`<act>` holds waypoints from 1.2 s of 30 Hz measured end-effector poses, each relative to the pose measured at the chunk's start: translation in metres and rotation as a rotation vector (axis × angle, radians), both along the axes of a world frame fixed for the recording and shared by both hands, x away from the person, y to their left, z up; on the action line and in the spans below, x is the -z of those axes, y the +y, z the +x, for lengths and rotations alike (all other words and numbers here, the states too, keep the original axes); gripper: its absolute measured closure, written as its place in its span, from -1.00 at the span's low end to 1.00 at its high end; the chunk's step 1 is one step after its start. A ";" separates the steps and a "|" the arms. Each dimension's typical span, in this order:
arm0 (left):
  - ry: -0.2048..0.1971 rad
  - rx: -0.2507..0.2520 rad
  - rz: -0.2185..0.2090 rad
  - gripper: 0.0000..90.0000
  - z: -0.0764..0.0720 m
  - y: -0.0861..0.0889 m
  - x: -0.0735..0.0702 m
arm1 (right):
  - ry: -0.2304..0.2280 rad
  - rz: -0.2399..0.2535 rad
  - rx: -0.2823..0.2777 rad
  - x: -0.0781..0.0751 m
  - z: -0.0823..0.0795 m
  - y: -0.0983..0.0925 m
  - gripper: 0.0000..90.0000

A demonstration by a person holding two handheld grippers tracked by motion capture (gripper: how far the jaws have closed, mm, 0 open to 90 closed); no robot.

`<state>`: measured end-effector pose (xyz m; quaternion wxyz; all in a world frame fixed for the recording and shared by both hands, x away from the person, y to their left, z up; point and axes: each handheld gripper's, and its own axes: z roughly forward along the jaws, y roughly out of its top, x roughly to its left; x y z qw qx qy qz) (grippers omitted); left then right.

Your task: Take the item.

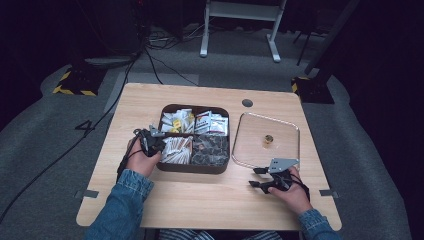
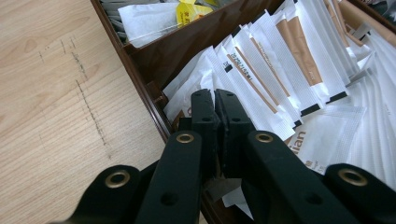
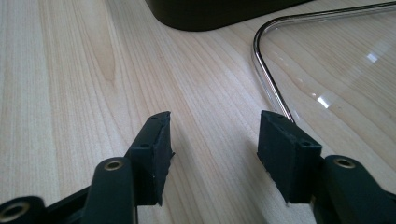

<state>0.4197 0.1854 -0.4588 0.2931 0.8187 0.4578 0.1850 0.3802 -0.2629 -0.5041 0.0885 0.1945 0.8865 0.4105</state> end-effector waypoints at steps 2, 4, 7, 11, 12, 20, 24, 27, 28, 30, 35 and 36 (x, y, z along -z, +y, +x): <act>-0.006 -0.002 -0.004 0.95 -0.001 0.001 -0.001 | 0.000 0.000 0.000 0.000 0.000 0.000 0.00; -0.011 -0.002 -0.028 0.95 -0.001 0.003 -0.004 | 0.000 0.000 0.000 0.000 0.000 0.000 0.00; -0.020 -0.008 -0.084 0.96 -0.004 0.008 -0.010 | 0.000 0.000 0.000 0.000 0.000 0.000 0.00; -0.037 0.016 -0.183 0.97 -0.006 0.014 -0.019 | 0.000 0.000 0.000 0.000 0.000 0.000 0.00; -0.042 0.021 -0.204 0.97 -0.007 0.016 -0.021 | 0.000 0.000 0.000 0.000 0.000 0.000 0.00; -0.084 0.076 -0.352 0.98 -0.015 0.020 -0.040 | 0.000 0.000 0.000 0.000 0.000 0.000 0.00; -0.099 0.107 -0.424 0.98 -0.019 0.020 -0.047 | 0.000 0.000 0.000 0.000 0.000 0.000 0.00; -0.121 0.128 -0.437 0.98 -0.022 0.019 -0.054 | 0.000 -0.001 0.000 0.000 0.000 0.000 0.00; -0.126 0.136 -0.445 0.98 -0.024 0.018 -0.056 | 0.000 0.000 0.000 0.000 0.000 0.000 0.00; -0.129 0.158 -0.471 0.98 -0.026 0.016 -0.060 | 0.000 0.000 0.000 0.000 0.000 0.000 0.00; -0.141 0.219 -0.535 0.98 -0.032 0.011 -0.069 | 0.000 -0.001 0.000 0.000 0.000 0.000 0.00; -0.142 0.229 -0.542 0.98 -0.033 0.011 -0.070 | 0.000 -0.001 0.000 0.000 0.000 0.000 0.00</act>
